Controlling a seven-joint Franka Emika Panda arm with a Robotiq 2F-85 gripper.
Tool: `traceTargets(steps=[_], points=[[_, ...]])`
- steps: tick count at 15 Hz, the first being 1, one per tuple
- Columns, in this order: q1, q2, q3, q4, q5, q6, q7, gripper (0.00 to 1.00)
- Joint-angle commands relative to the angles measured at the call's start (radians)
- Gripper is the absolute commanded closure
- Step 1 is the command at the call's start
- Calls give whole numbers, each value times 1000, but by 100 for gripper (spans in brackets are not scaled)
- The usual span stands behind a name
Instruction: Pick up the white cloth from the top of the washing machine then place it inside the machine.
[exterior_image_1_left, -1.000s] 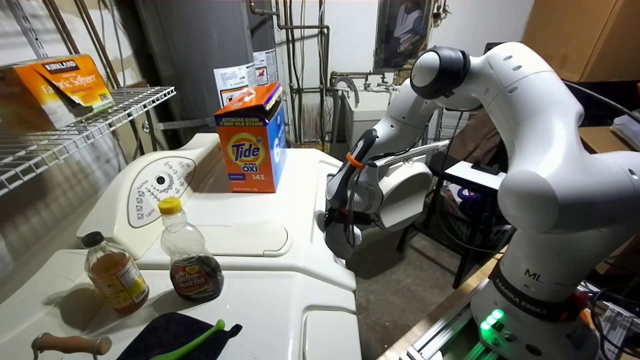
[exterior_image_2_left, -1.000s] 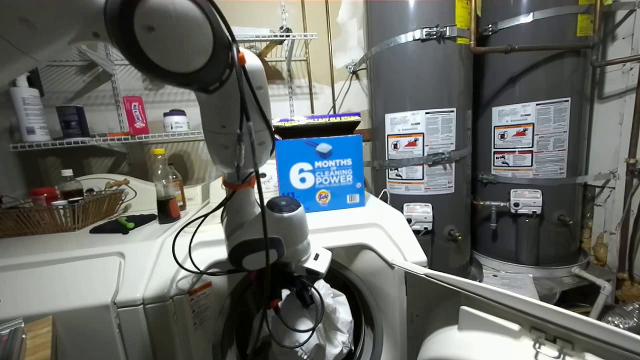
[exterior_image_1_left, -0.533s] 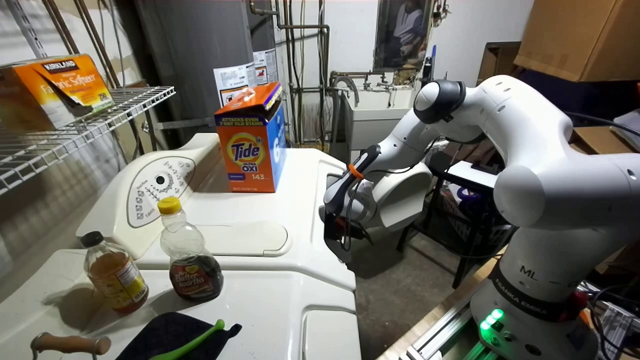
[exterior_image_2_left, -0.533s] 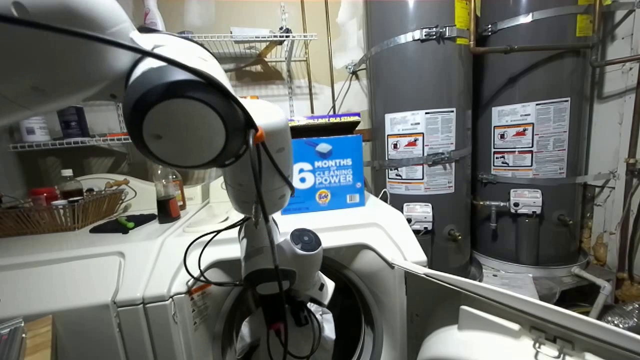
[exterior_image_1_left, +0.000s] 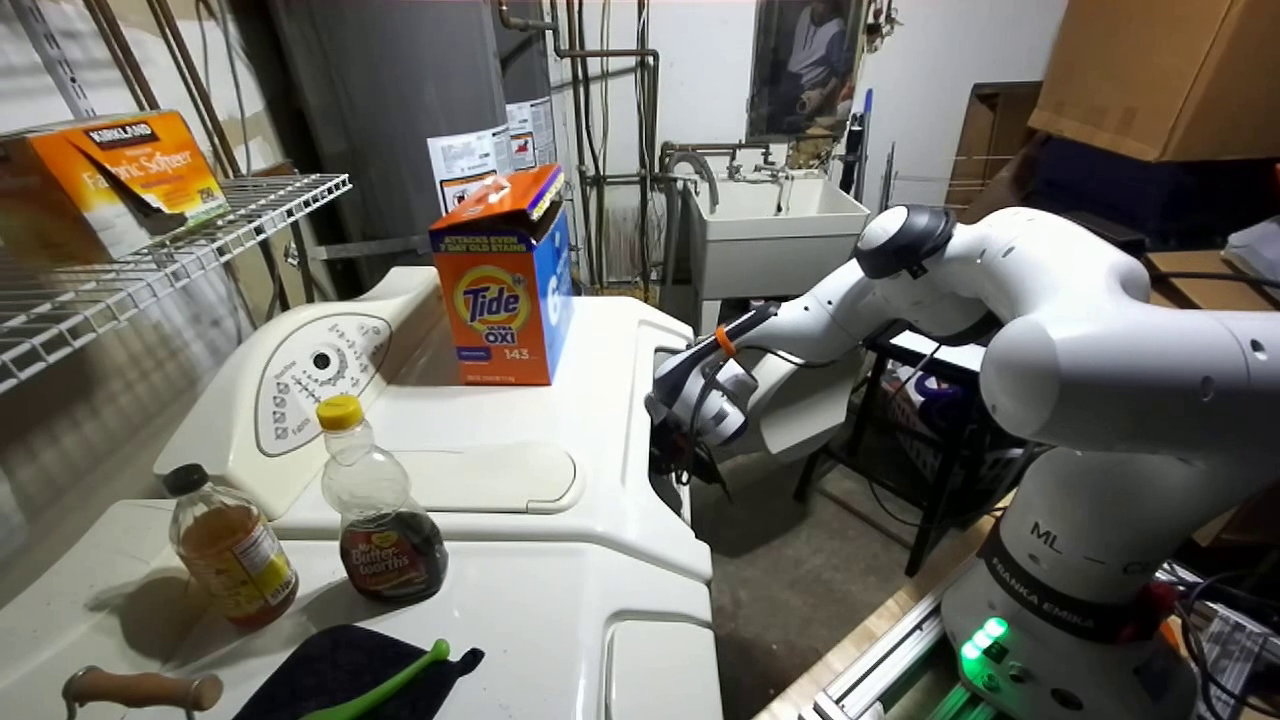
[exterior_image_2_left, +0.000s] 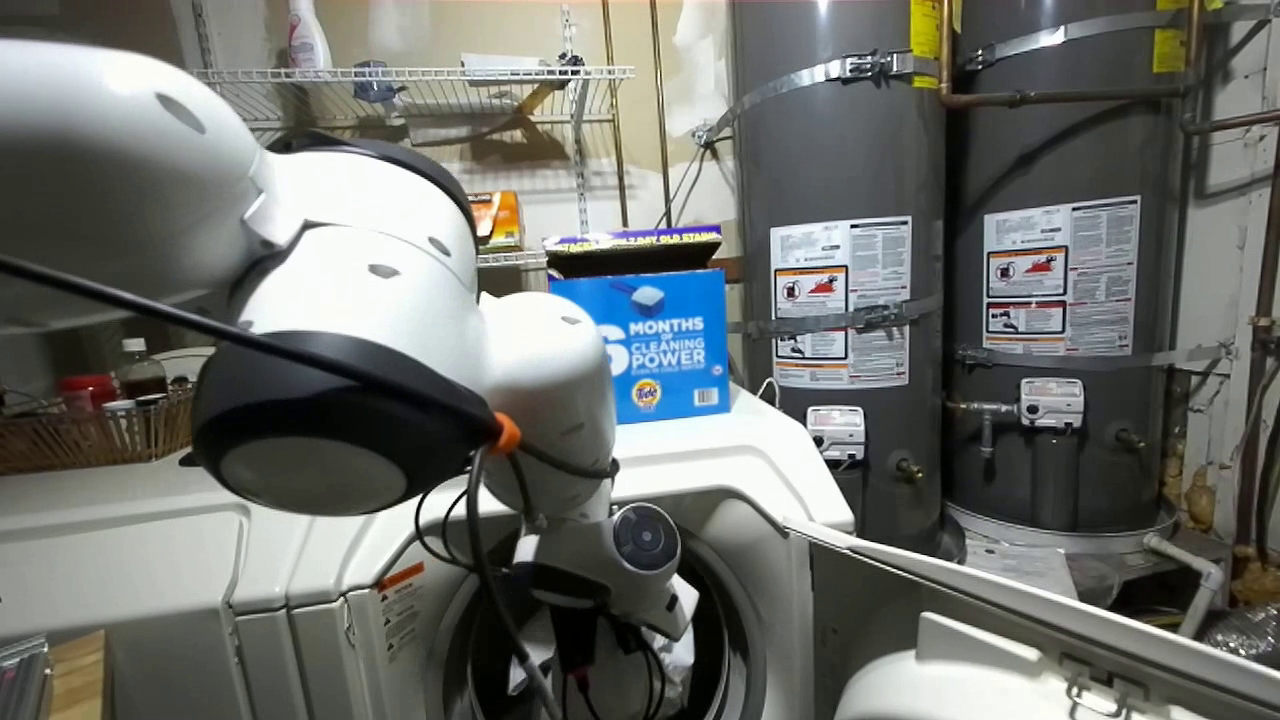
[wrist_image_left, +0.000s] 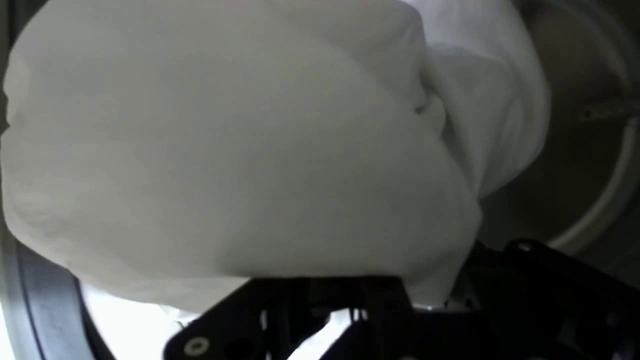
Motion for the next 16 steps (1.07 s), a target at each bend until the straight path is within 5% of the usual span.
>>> traceTargets(steps=[1, 3, 9, 14, 16], points=[[-28, -7, 126, 31, 213, -16, -262, 95], [-4, -25, 156, 76, 362, -69, -403, 95], [173, -38, -26, 259, 732, -362, -688, 95], [381, -42, -229, 403, 916, -541, -718, 95], [408, -37, -259, 421, 932, -561, -709, 95]])
